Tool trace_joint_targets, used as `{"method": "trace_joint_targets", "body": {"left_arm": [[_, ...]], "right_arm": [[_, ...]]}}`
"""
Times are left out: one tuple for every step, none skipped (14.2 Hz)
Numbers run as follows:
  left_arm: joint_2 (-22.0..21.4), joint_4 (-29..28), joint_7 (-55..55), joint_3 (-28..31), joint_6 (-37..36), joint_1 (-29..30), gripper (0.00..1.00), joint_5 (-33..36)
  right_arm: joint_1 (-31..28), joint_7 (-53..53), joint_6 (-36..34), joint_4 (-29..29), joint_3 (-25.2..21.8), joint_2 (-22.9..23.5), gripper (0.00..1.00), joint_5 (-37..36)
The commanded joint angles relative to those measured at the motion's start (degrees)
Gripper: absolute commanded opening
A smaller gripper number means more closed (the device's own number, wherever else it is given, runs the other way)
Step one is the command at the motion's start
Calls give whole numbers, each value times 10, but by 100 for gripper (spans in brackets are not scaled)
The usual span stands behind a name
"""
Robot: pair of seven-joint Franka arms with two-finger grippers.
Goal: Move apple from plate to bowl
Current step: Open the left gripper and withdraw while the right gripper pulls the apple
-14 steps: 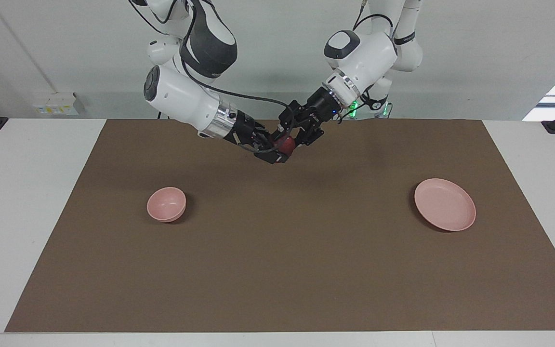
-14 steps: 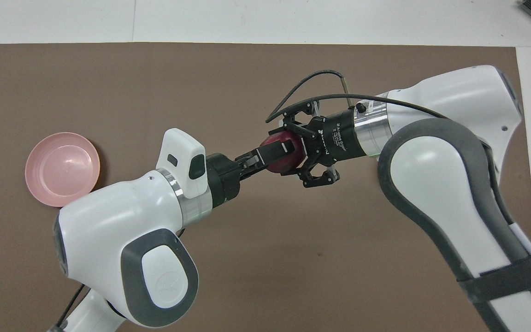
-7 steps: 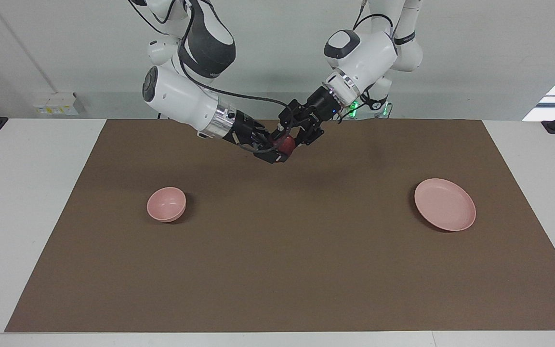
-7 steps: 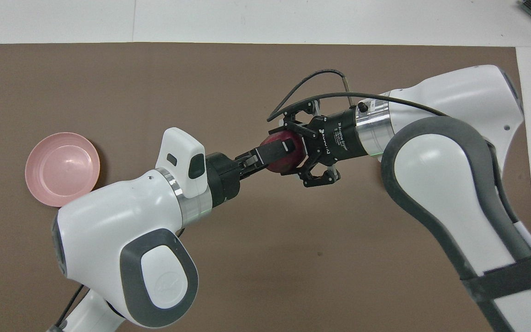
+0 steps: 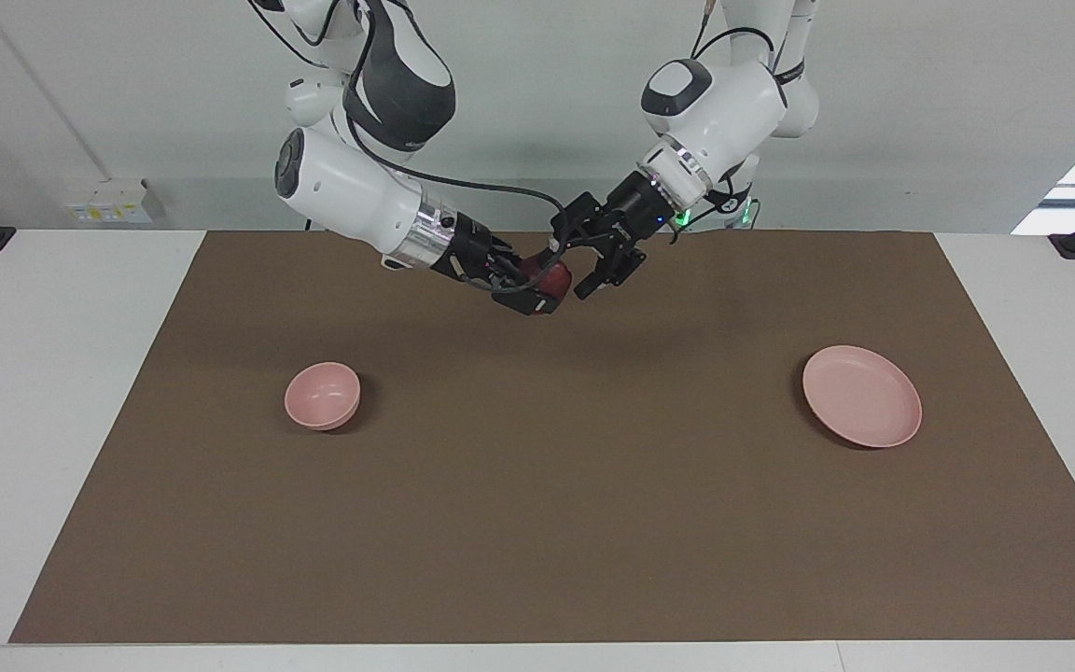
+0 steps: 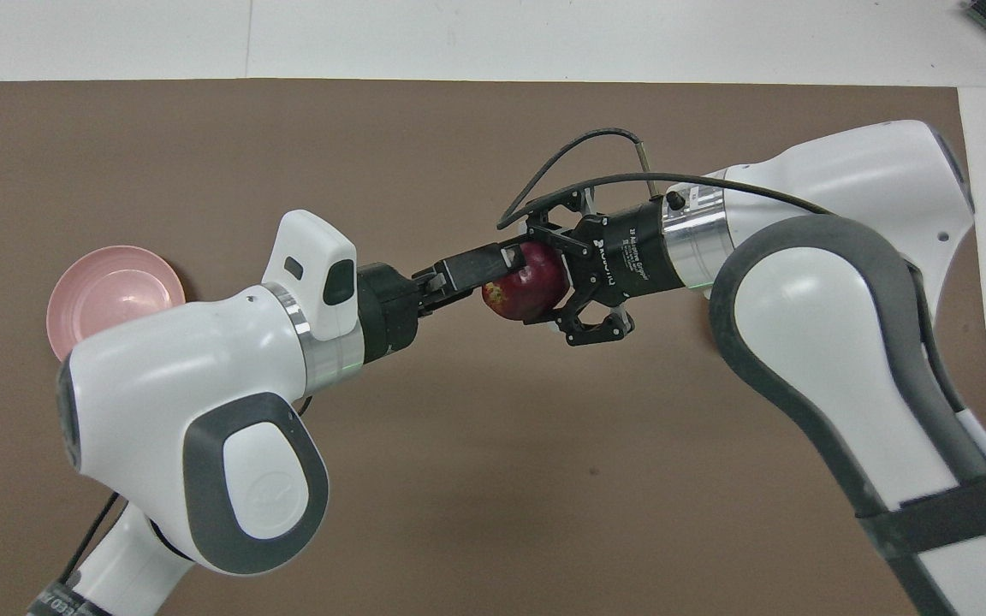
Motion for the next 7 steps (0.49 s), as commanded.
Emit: {"method": "trace_joint_targets", "body": {"left_arm": [[2,5,-7,0,-77,46,100,54],[1,5,-7,0,-102,64,100,65],[1,5,-7,0,-128,84,100,86],[0,5,-7,1,-155,98,100,112],[-1,5,-7,1,-182,111,100,143],[-2,4,-7,1,-210,127,100,180],[-3,4,-7,1,-240,144,100,225]], "right_arm": [[-13,-33,-27,0,-3,-8,0,-8],[-20,-44,-33,0,-3,-8,0,-15],[-24,-59,-42,0,-3,-8,0,-30],[-32,-76,-53,0,-3,-8,0,-49],[-37,-97,-62,0,-3,-8,0,-78],[-40,-119,-69,0,-3,-8,0,-115],[-40,-144,-71,-1,-3,-8,0,-157]]}}
